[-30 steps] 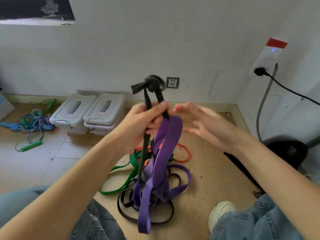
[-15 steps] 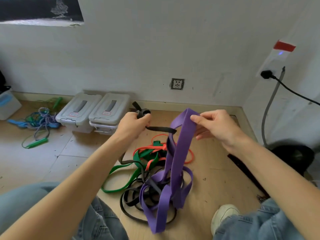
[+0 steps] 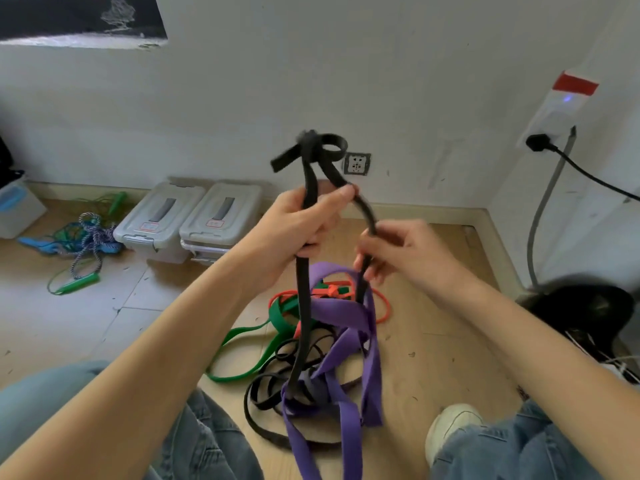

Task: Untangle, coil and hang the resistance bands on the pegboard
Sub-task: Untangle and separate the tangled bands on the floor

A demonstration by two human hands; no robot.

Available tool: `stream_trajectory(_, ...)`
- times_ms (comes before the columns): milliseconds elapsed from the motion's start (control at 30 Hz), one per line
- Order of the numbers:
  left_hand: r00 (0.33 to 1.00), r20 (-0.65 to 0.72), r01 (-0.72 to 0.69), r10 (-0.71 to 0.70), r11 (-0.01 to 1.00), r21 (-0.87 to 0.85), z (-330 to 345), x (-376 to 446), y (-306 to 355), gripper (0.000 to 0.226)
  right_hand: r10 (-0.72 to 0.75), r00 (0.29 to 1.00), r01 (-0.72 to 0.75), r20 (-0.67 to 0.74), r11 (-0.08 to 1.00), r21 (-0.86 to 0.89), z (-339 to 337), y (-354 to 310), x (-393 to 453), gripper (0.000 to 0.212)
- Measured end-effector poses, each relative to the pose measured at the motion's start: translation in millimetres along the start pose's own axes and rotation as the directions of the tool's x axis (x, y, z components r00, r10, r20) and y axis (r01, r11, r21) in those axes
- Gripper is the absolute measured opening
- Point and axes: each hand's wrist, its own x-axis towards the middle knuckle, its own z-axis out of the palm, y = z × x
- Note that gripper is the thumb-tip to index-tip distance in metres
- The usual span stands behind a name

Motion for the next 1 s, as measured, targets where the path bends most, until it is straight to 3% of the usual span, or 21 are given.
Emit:
stream_trajectory(67, 0.989, -0.058, 0.146, -0.135, 0.923, 0.357, -5.8, 0.3, -11.9, 0.055, -0.013, 0.989, 0.041, -0.145, 0.980, 0.196, -14.8, -7.8, 4.7, 0.018)
stream_trajectory(133, 0.935, -0.103, 0.312, -0.341, 0.649, 0.694, -8.4, -0.1, -21.7, 0.067, 0.000, 0.996, 0.023, -0.086, 0.966, 0.258, -20.2, -11.5, 4.7, 0.020)
stream_trajectory(167, 0.903, -0.155, 0.348, -0.401, 0.471, 0.810, -10.0, -0.2, -25.7, 0.068, 0.014, 1.000, -0.012, -0.009, 0.982, 0.187, -16.9, -9.1, 2.5, 0.021)
stream_trajectory(200, 0.889, -0.220, 0.353, -0.401, 0.297, 0.887, -13.4, 0.2, -29.3, 0.066, 0.030, 0.999, -0.034, 0.042, 0.995, 0.091, -11.2, -5.4, -0.5, 0.021)
stream_trajectory(233, 0.891, -0.262, 0.350, -0.371, 0.195, 0.916, -17.4, 0.7, -30.5, 0.062, 0.037, 0.998, -0.039, 0.048, 0.999, 0.036, -6.8, -2.8, -2.1, 0.021)
stream_trajectory(267, 0.910, -0.233, 0.322, -0.344, 0.229, 0.919, -20.4, 1.0, -30.6, 0.056, 0.026, 0.999, -0.027, 0.032, 0.999, 0.045, -4.1, -1.2, -1.8, 0.021)
stream_trajectory(300, 0.931, -0.118, 0.260, -0.346, 0.398, 0.880, -21.0, 0.4, -29.8, 0.049, 0.003, 1.000, -0.007, 0.031, 0.993, 0.117, -3.4, -1.4, -1.4, 0.020)
stream_trajectory(367, 0.921, 0.230, 0.138, -0.315, 0.814, 0.564, -7.0, -5.7, -30.0, 0.041, -0.068, 0.995, 0.036, 0.076, 0.934, 0.356, -4.7, -7.7, -0.2, 0.019)
stream_trajectory(433, 0.902, 0.359, 0.120, -0.240, 0.938, 0.326, 11.7, -10.2, -36.6, 0.028, -0.108, 0.993, 0.070, 0.048, 0.864, 0.499, -6.4, -12.9, 1.2, 0.021)
stream_trajectory(567, 0.886, 0.382, 0.196, -0.263, 0.959, 0.206, 18.6, -8.2, -39.6, 0.013, -0.007, 0.988, 0.092, -0.152, 0.824, 0.559, -11.5, -5.7, 3.5, 0.024)
stream_trajectory(633, 0.886, 0.398, 0.217, -0.238, 0.971, 0.099, 18.3, -8.3, -33.0, 0.019, 0.010, 0.987, 0.085, -0.161, 0.816, 0.571, -15.5, -2.1, 4.4, 0.022)
stream_trajectory(700, 0.934, 0.346, 0.113, -0.090, 0.992, -0.048, 19.1, -4.0, -17.8, 0.018, 0.023, 0.998, 0.012, -0.051, 0.811, 0.585, -19.1, 3.6, 4.5, 0.037)
stream_trajectory(767, 0.994, 0.099, -0.034, 0.053, 0.982, -0.184, 13.1, 3.2, -2.5, 0.010, 0.037, 0.988, -0.111, 0.147, 0.836, 0.538, -22.6, 9.6, 3.8, 0.067)
stream_trajectory(833, 0.989, -0.146, -0.034, 0.012, 0.989, -0.147, 4.2, 5.6, 4.0, 0.008, 0.051, 0.954, -0.154, 0.295, 0.929, 0.337, -20.2, 19.5, 0.1, 0.068)
stream_trajectory(867, 0.984, -0.170, 0.037, -0.047, 0.997, -0.060, 3.9, 2.6, 1.7, 0.009, 0.095, 0.944, -0.148, 0.315, 0.978, 0.149, -16.2, 25.1, -1.5, 0.059)
stream_trajectory(933, 0.990, -0.100, 0.096, -0.097, 0.995, -0.021, 12.9, -4.6, -2.3, 0.011, 0.198, 0.939, -0.147, 0.280, 0.970, -0.194, -9.2, 33.3, -3.9, 0.039)
stream_trajectory(1000, 0.998, -0.060, -0.035, 0.020, 0.969, -0.247, 18.3, -4.8, 7.9, 0.004, 0.223, 0.933, -0.145, 0.284, 0.952, -0.270, -5.5, 39.4, -4.3, 0.025)
